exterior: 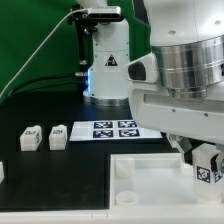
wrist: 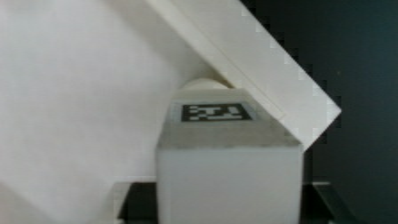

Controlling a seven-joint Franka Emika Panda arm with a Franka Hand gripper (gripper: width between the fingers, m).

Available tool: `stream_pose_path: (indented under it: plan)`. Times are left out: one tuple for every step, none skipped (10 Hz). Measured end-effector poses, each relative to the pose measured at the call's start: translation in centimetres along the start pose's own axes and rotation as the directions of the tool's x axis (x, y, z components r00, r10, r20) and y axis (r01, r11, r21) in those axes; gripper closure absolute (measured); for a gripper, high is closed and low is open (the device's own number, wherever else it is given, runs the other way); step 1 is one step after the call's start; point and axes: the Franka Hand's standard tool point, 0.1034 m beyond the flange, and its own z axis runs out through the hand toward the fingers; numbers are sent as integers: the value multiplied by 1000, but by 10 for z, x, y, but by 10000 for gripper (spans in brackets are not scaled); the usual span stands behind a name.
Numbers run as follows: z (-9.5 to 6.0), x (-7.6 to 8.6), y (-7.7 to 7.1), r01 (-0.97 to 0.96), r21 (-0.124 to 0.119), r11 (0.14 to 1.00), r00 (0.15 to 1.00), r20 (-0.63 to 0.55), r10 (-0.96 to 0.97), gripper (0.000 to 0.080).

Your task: Assemble one leg

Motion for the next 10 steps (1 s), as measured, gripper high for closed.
stream_pose_path:
  plan:
    - [0, -2, -1, 20, -14, 1000, 1000, -14, -20, 505]
    - [0, -1, 0, -103, -10, 995, 995, -13, 102, 505]
    - [0, -1, 0, -188, -10, 982, 982, -15, 187, 505]
    - [0, -1, 0, -235, -9, 972, 972, -15, 235, 505]
    - [1, -1, 3, -430, 15, 903, 903, -9, 430, 505]
    - [1, -3, 5, -593, 48, 804, 805, -3, 594, 505]
    - [1, -5, 6, -616, 66, 785, 787, -4, 617, 505]
    - [1, -4, 6, -582, 65, 811, 812, -6, 583, 505]
    - [1, -5, 5, -560, 65, 826, 827, -7, 562, 309]
    - [2, -5, 5, -521, 66, 851, 853, -11, 522, 309]
